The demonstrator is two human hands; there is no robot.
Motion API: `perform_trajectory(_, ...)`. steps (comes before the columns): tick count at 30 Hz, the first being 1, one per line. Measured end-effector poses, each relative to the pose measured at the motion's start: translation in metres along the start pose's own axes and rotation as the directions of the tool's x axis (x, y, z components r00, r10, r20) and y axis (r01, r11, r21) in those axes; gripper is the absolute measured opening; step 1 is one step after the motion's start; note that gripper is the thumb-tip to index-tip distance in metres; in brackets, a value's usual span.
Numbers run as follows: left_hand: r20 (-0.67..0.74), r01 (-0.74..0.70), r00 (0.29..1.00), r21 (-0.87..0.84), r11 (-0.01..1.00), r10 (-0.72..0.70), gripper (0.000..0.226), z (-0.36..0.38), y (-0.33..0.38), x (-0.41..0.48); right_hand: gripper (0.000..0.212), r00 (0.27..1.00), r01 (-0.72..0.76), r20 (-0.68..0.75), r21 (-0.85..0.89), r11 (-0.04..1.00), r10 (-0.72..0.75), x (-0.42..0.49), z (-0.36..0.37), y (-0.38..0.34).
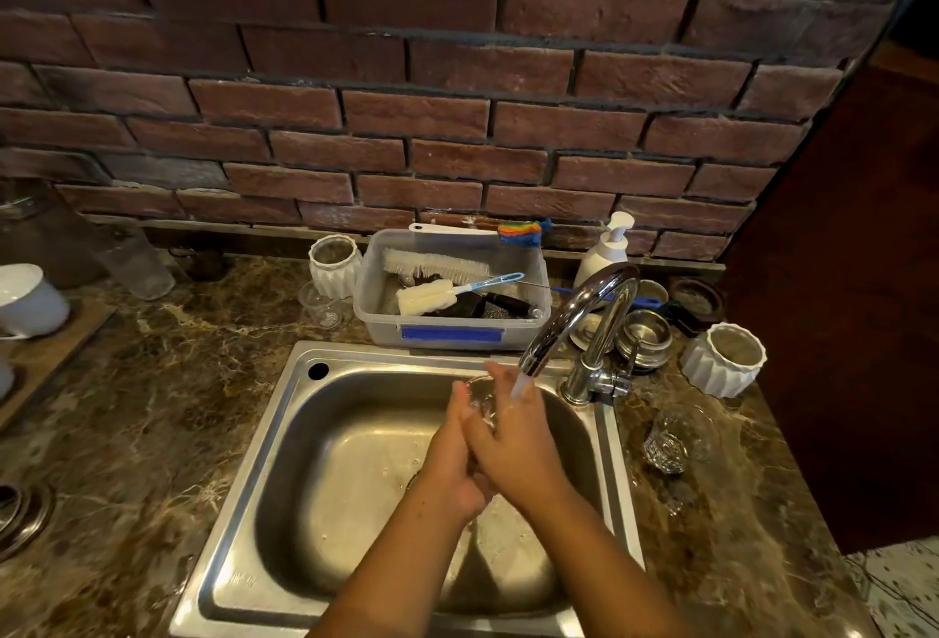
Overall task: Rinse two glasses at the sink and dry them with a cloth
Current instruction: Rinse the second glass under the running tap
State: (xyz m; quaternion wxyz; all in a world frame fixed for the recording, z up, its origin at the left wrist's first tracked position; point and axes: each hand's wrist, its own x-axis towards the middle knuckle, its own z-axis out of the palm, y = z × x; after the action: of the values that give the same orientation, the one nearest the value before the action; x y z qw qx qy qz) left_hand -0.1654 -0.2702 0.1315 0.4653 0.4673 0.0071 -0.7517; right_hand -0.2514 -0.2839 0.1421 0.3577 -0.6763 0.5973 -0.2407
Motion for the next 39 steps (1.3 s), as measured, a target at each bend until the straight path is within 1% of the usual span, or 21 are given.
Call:
perform_trajectory(2,-0.015,0.009,1.0,-0.008,1.0,-0.01,0.064,-0.004,-0.004,-0.001,0.063,0.998,0.002,0.064,-0.057,0.998,0.002,-0.004,0.006,0.003)
perform_trajectory(3,-0.023,0.01,1.0,0.0,1.0,-0.01,0.063,-0.005,-0.005,-0.001,0.062,0.997,-0.003,0.074,-0.06,0.998,0.007,-0.004,0.006,0.003)
perform_trajectory(4,-0.027,0.005,1.0,0.007,1.0,-0.005,0.061,-0.006,-0.006,-0.003,0.056,0.998,0.001,0.069,-0.058,0.998,0.003,-0.001,0.005,0.007)
perform_trajectory(5,-0.021,-0.002,1.0,0.011,1.0,0.002,0.059,-0.006,-0.007,-0.004,0.043,0.998,0.004,0.056,-0.028,1.0,-0.002,0.002,0.003,0.009)
perform_trajectory(7,0.013,-0.009,1.0,0.033,0.999,0.009,0.057,-0.005,-0.009,-0.006,0.016,0.999,-0.038,-0.019,0.164,0.986,0.041,0.01,-0.003,0.01)
perform_trajectory(9,0.04,-0.001,0.999,0.052,0.999,-0.001,0.058,-0.005,-0.007,-0.005,0.022,0.99,-0.093,-0.063,0.375,0.922,0.125,0.018,-0.009,0.01)
perform_trajectory(11,0.078,-0.002,0.997,0.04,0.999,-0.001,0.061,-0.005,-0.002,-0.004,0.031,0.984,-0.11,-0.076,0.46,0.881,0.163,0.023,-0.015,0.009)
perform_trajectory(14,0.101,0.007,0.995,-0.003,1.0,-0.007,0.065,-0.006,0.001,0.0,0.029,0.98,-0.116,-0.056,0.628,0.769,0.193,0.021,-0.017,0.006)
perform_trajectory(15,0.102,0.013,0.995,-0.007,1.0,-0.012,0.066,-0.005,0.0,0.0,0.028,0.978,-0.129,-0.043,0.649,0.75,0.206,0.02,-0.016,0.007)
perform_trajectory(18,0.085,0.006,0.996,0.057,0.998,-0.011,0.062,-0.008,-0.003,0.0,0.03,0.974,-0.174,-0.011,0.605,0.777,0.227,0.02,-0.012,0.013)
perform_trajectory(22,0.077,-0.066,0.996,0.288,0.955,0.046,0.049,-0.007,-0.001,0.0,0.027,0.983,-0.158,-0.018,0.422,0.893,0.183,0.025,-0.023,0.01)
perform_trajectory(25,0.105,-0.11,0.991,0.367,0.924,0.076,0.036,0.003,0.004,-0.007,0.022,0.985,-0.119,-0.081,0.317,0.941,0.152,0.025,-0.023,0.007)
perform_trajectory(26,0.114,-0.129,0.989,0.371,0.92,0.093,0.038,0.003,0.004,-0.007,0.019,0.982,-0.113,-0.114,0.28,0.953,0.15,0.025,-0.021,0.007)
perform_trajectory(28,0.12,-0.13,0.988,0.336,0.933,0.095,0.051,0.002,0.001,-0.006,0.024,0.974,-0.122,-0.155,0.257,0.959,0.166,0.021,-0.016,0.003)
perform_trajectory(30,0.104,-0.115,0.99,0.204,0.972,0.095,0.055,-0.002,-0.002,-0.005,0.032,0.98,-0.151,-0.077,0.331,0.932,0.186,0.011,-0.009,-0.007)
perform_trajectory(31,0.104,-0.103,0.99,0.131,0.986,0.09,0.057,-0.004,-0.003,-0.005,0.041,0.987,-0.147,-0.024,0.276,0.95,0.16,0.004,-0.004,-0.008)
perform_trajectory(32,0.117,-0.08,0.991,0.069,0.994,0.072,0.059,-0.006,-0.003,-0.004,0.051,0.995,-0.099,0.017,0.133,0.986,0.098,-0.004,0.003,-0.008)
perform_trajectory(34,0.139,-0.033,0.99,0.019,0.999,0.03,0.063,-0.007,-0.002,-0.005,0.061,0.996,0.083,0.046,-0.146,0.986,-0.077,-0.017,0.015,-0.002)
perform_trajectory(35,0.137,-0.022,0.99,0.022,1.0,0.019,0.063,-0.008,-0.002,-0.006,0.064,0.988,0.155,0.039,-0.21,0.965,-0.15,-0.021,0.02,0.003)
perform_trajectory(37,0.13,-0.017,0.991,0.042,0.999,0.011,0.062,-0.009,-0.001,-0.008,0.065,0.985,0.174,0.022,-0.208,0.963,-0.173,-0.024,0.021,0.006)
perform_trajectory(39,0.126,-0.02,0.992,0.038,0.999,0.015,0.059,-0.011,-0.003,-0.008,0.063,0.996,0.093,0.003,-0.071,0.993,-0.093,-0.021,0.014,0.003)
